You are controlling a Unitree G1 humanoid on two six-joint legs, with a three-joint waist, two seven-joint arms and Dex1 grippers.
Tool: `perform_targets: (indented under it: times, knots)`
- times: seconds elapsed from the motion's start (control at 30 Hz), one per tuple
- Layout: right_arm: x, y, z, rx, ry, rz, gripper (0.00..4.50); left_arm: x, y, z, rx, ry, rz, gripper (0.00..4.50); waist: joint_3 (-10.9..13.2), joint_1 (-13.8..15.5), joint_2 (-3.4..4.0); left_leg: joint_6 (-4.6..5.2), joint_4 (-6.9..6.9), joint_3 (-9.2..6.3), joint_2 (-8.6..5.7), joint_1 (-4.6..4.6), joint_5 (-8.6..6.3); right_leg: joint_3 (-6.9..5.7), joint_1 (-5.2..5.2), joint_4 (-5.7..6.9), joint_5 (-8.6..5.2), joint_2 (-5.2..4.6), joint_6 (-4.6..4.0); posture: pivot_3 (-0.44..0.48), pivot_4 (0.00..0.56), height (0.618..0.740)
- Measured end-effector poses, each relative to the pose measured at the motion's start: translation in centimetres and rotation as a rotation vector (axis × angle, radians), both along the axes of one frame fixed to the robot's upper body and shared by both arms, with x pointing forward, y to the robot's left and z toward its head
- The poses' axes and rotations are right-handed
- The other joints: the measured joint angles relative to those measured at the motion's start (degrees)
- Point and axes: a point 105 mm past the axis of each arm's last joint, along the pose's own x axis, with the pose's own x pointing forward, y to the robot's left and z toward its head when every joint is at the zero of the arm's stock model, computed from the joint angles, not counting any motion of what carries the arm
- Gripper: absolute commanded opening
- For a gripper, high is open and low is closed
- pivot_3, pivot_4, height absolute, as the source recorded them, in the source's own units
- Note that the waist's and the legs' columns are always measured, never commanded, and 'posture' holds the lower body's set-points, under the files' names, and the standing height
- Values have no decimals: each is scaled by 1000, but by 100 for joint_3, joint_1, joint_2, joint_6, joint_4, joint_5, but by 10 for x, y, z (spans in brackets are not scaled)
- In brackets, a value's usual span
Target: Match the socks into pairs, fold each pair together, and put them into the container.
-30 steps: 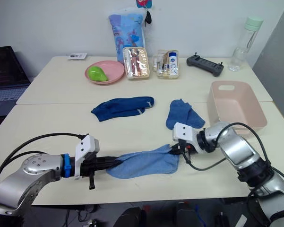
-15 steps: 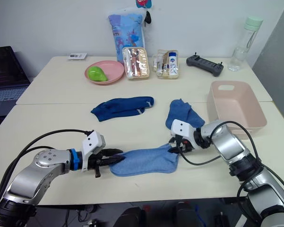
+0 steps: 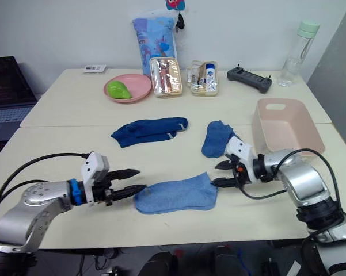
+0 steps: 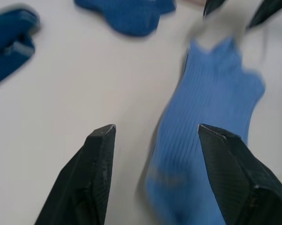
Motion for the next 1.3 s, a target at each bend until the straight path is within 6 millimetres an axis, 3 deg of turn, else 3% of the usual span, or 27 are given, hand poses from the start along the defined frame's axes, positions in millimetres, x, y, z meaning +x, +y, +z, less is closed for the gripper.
perform_targets:
  times: [0.07,0.2,0.37,0.5,0.77,0.93,1.07,1.13,1.27,1.3]
  knots:
    - [-6,10,4,14,-85,60,1547,-7,-11,4,36,-46,-63,1370,-2,-10,3,0,-4,4,0,4,0,4,1,-3,0,0,0,0,150,740]
    - [-3,19,-12,-10,-162,79,41,-12,-21,-14,92,-62,-88,16,-3,-8,1,0,-1,6,-2,11,0,5,6,0,1,0,1,0,150,740]
    - [3,34,-51,2,-145,46,41,-14,-20,-57,186,-45,-80,16,-4,-10,1,-1,-4,4,-1,5,1,3,-2,2,1,1,-1,0,150,740]
    - [9,15,-70,-55,-147,10,41,-12,-12,-67,210,-42,-57,16,-5,21,0,-1,1,6,-9,8,1,4,5,-3,2,-6,-1,0,150,740]
    - [7,-25,-67,-113,-168,-5,41,-24,11,-71,184,0,-4,16,-9,7,-1,0,-2,4,-6,15,0,2,11,-2,1,-6,0,0,150,740]
    - [3,-28,-55,-56,-96,-50,41,-21,8,-62,166,-23,-7,16,-9,10,-1,0,-1,3,-6,11,0,3,9,0,1,-6,0,0,150,740]
    - [14,-33,-40,-23,-73,-193,1355,-18,4,-50,152,-56,-6,0,-9,13,-1,0,-1,3,-5,11,0,3,8,0,2,-6,0,0,150,740]
    - [20,-39,-44,-54,-72,-268,2081,-18,4,-48,152,-58,-1,0,-9,13,-1,0,-3,3,-6,10,0,3,7,-1,1,-5,0,0,150,740]
    - [10,-40,-62,-135,-27,-262,3471,-19,4,-49,152,-51,-1,0,-9,11,0,0,-4,6,-6,11,0,5,7,-2,1,-5,0,0,150,740]
    - [8,-38,-62,-133,-15,-257,3471,-18,4,-48,152,-54,-3,0,-9,8,-1,0,-3,6,-5,12,0,4,8,-2,1,-5,0,0,150,740]
